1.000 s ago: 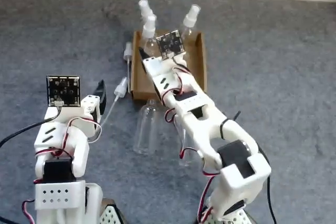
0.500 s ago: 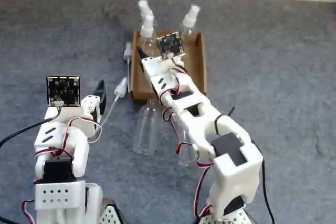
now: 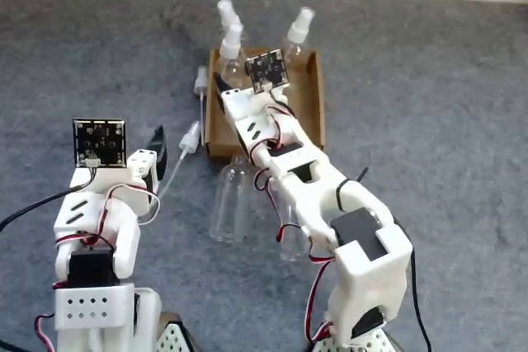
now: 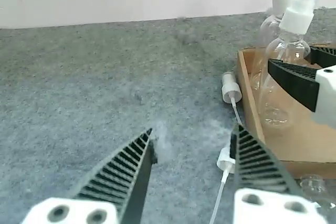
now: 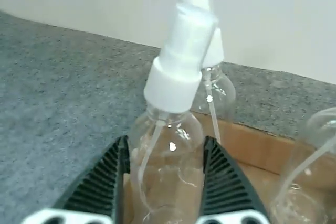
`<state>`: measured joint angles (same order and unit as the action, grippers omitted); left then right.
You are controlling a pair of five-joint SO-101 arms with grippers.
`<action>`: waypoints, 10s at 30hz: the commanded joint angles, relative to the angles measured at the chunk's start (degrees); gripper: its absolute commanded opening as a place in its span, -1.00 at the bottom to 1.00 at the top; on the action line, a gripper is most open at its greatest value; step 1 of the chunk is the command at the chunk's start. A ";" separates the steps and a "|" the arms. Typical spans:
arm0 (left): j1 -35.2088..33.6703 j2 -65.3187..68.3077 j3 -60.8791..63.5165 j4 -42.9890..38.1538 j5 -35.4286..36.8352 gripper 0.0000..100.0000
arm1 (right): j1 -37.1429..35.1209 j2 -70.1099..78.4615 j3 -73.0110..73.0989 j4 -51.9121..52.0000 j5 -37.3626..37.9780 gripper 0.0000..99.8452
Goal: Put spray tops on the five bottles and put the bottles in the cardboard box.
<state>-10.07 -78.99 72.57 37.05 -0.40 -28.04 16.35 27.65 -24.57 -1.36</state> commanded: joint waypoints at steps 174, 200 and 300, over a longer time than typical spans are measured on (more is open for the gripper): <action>9.71 45.14 -41.71 36.40 -4.84 -0.99 | 43.38 -16.13 -7.34 95.52 39.65 -0.44; 9.71 38.99 -24.92 23.38 -4.66 -0.99 | 42.33 0.66 -29.41 98.33 38.42 -0.45; 25.80 -3.47 -4.26 4.92 18.99 -0.99 | -16.92 -83.56 42.86 58.86 1.05 -0.99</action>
<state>10.68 -83.03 68.18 42.86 22.29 -46.42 -65.32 71.60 36.35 0.57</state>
